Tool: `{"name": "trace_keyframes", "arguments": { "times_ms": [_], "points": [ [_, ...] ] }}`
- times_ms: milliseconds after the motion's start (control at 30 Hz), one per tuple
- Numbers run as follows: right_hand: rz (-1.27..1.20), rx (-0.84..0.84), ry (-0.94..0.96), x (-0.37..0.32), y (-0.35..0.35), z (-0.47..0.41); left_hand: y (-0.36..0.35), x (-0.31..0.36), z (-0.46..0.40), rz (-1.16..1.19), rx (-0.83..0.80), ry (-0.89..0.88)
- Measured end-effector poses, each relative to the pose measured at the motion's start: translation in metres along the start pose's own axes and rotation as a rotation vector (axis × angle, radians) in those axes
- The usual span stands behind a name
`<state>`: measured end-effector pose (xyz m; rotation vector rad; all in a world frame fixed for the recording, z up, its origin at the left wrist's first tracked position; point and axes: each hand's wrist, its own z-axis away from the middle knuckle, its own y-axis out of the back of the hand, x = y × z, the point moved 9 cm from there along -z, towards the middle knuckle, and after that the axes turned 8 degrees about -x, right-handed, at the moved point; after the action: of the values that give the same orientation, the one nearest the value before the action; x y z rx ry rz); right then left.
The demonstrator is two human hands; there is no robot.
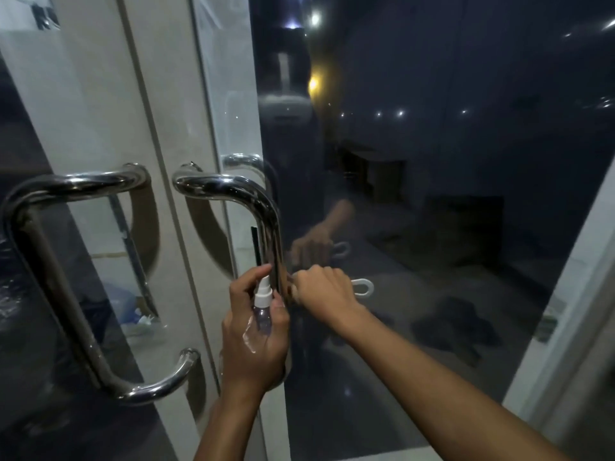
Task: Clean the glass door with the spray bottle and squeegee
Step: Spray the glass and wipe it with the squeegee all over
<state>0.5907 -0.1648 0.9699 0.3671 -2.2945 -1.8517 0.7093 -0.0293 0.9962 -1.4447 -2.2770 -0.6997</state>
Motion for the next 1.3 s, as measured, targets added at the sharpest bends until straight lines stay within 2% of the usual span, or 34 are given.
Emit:
{"name": "trace_keyframes", "arguments": {
  "times_ms": [233,400,500,600,700,833,1067,1167,1300],
  "points": [
    [0.006,-0.060,-0.297,0.144,0.004,0.056,-0.009,0.001,-0.014,0.062,0.014,0.006],
    [-0.014,-0.011,-0.294,0.152,-0.002,0.075,-0.017,0.010,-0.019,0.077,-0.006,-0.022],
    [-0.266,0.127,-0.272,0.131,0.016,0.078,-0.024,0.015,-0.019,0.079,-0.031,-0.029],
    [-0.674,0.308,-0.184,0.095,0.057,0.059,-0.022,0.019,-0.029,0.099,-0.040,-0.050],
    [-1.054,0.492,-0.229,0.083,0.096,0.030,-0.017,0.031,-0.044,0.106,-0.032,-0.113],
    [-1.284,0.614,-0.285,0.080,0.107,0.007,-0.014,0.037,-0.061,0.117,-0.016,-0.137],
    [-1.409,0.653,-0.564,0.080,-0.029,0.039,-0.020,0.027,-0.050,0.120,-0.032,-0.107],
    [-1.477,0.544,-0.678,0.076,-0.093,0.058,-0.024,0.019,-0.033,0.098,-0.026,-0.081],
    [-1.446,0.349,-0.814,0.078,-0.164,0.090,-0.030,0.005,-0.007,0.117,-0.039,-0.023]
  ]
}}
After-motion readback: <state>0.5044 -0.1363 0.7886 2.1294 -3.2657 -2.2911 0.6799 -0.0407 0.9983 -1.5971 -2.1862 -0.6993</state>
